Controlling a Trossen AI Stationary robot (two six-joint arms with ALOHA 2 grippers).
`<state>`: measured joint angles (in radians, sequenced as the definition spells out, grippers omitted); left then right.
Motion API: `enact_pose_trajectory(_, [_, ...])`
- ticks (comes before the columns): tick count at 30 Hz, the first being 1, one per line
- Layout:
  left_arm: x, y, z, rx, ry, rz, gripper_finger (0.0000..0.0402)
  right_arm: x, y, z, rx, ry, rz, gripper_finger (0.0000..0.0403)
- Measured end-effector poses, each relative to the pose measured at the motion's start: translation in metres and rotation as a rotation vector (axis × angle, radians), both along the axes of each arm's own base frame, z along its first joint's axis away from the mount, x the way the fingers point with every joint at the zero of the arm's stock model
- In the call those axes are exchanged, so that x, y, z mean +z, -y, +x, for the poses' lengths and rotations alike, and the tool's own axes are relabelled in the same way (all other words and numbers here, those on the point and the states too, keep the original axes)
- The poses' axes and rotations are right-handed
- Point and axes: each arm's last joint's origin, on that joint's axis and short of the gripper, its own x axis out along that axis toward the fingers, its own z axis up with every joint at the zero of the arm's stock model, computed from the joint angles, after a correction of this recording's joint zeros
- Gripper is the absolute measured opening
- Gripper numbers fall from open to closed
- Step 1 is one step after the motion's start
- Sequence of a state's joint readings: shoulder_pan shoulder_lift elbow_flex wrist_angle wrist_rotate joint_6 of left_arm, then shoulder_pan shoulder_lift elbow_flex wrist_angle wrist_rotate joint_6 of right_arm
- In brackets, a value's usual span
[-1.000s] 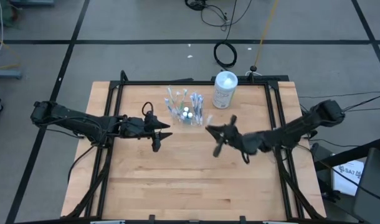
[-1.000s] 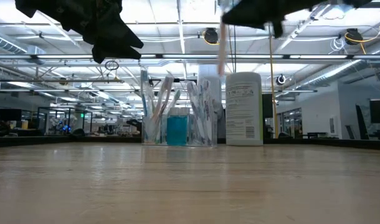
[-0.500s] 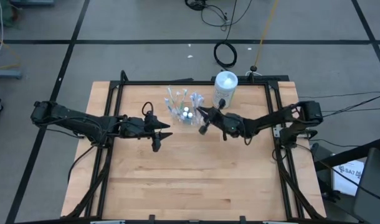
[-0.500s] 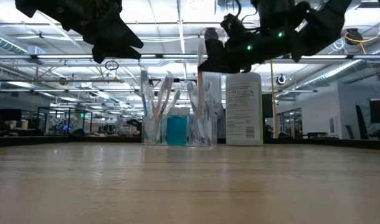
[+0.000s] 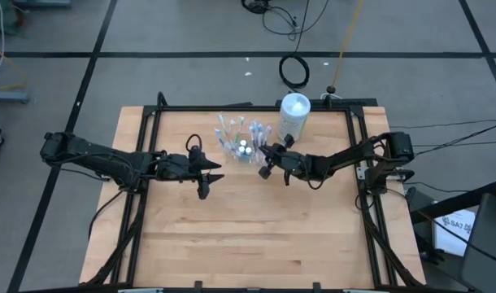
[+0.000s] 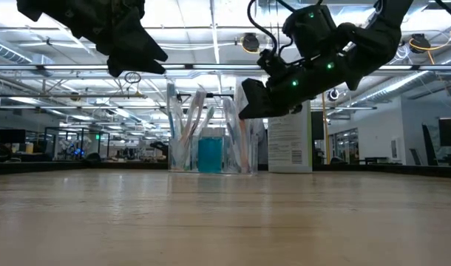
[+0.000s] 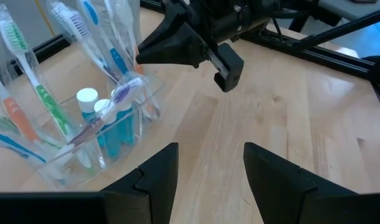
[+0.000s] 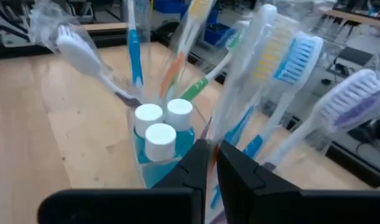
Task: Pick & Place toothbrushing station
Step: Put the orange toothbrush in the right compartment of the transparent organizer, then return to Home Position
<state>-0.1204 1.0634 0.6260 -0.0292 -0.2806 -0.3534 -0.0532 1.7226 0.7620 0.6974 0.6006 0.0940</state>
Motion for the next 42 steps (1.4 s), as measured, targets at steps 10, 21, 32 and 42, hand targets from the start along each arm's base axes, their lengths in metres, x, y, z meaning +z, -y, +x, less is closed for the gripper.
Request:
enact_pose_trajectory(10, [0.0,0.0,0.0,0.008,0.004,-0.005,0.0189,0.0,-0.001,-0.002,0.01,-0.039,-0.02,0.0067])
enact_pose_trajectory(21, [0.009,-0.007,-0.03,0.08,-0.077,0.099,0.0188,0.049,-0.023,-0.037,0.088,-0.144,-0.02,0.0151])
enact_pose_trajectory(32, [0.037,-0.008,-0.086,-0.036,0.023,0.301,0.0188,0.11,-0.041,-0.117,0.554,-0.153,0.056,0.0121])
enact_pose_trajectory(42, [0.005,-0.008,-0.117,-0.104,0.208,0.38,0.0188,0.083,-0.041,-0.186,0.695,0.088,-0.014,0.0009])
